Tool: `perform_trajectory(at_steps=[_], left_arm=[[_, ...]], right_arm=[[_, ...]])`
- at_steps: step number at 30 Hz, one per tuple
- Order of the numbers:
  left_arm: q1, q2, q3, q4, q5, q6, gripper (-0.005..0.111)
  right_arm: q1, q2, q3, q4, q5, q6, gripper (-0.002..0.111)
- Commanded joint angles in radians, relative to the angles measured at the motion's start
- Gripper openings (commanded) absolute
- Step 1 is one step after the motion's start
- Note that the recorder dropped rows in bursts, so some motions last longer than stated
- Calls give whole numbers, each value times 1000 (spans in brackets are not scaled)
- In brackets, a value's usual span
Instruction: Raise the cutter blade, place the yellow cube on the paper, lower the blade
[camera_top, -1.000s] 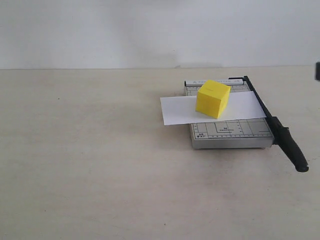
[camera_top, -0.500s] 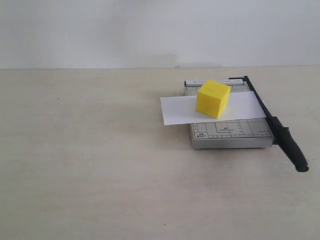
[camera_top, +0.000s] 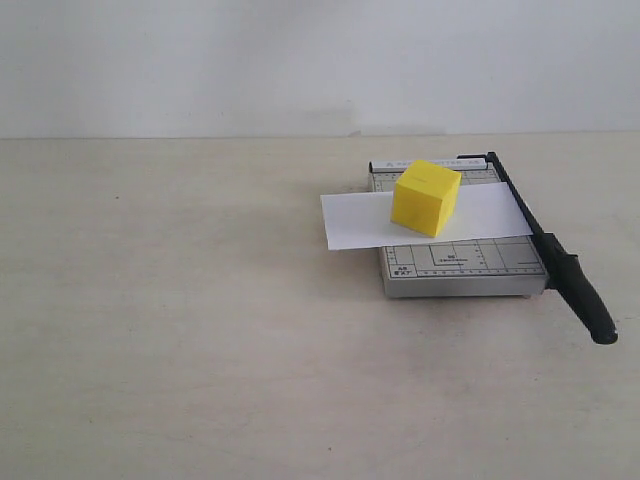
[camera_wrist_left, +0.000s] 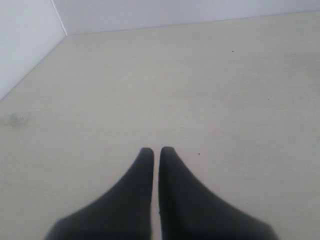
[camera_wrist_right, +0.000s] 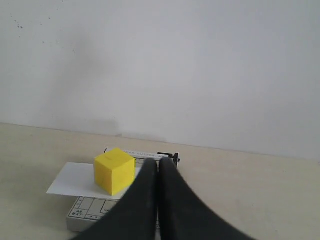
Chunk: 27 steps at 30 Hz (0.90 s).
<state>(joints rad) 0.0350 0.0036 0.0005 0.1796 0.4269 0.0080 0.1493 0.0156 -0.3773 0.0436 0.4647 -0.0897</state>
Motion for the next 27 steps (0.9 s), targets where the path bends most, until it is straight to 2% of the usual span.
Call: perform_trajectory(at_steps=[1, 5, 9, 15, 22, 27], left_arm=[[3, -4, -1, 1, -9, -8, 4], [3, -4, -1, 1, -9, -8, 4], [3, -4, -1, 1, -9, -8, 4], [3, -4, -1, 1, -9, -8, 4], [3, -4, -1, 1, -9, -8, 4], [3, -4, -1, 1, -9, -8, 4]], right_arm=[[0, -9, 4, 2, 2, 9, 0], [0, -9, 4, 2, 12, 9, 0], [0, -11, 6, -5, 139, 13, 0], [0, -16, 64, 11, 79, 13, 0], [0, -16, 272, 4, -338, 13, 0], [0, -16, 377, 4, -378, 38, 0]])
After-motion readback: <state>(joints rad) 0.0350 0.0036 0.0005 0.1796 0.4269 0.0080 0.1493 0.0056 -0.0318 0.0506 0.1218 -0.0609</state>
